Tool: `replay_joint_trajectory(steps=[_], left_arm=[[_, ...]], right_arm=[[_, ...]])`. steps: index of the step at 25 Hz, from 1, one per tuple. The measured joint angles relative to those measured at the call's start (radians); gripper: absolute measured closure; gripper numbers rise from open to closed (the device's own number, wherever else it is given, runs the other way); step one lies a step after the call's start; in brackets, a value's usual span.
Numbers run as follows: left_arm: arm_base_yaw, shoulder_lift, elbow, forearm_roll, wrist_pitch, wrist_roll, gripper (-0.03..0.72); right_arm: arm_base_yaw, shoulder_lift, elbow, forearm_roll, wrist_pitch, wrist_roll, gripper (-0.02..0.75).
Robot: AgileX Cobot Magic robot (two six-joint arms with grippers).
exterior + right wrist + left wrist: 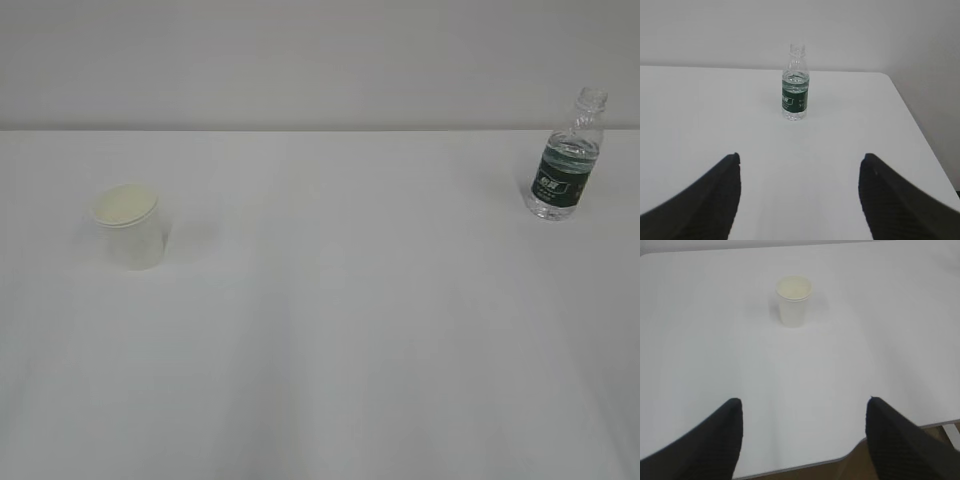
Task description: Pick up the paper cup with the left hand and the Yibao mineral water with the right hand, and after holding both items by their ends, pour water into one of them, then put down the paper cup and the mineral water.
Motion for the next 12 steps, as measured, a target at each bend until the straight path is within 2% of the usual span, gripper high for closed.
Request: replay_joint_trajectory(steps=[12], left_arm=[[0.0,0.04,0.0,0.0,-0.023,0.0,0.146]], right_arm=[[0.0,0.226,0.006,0.0,-0.164,0.0,0.178]])
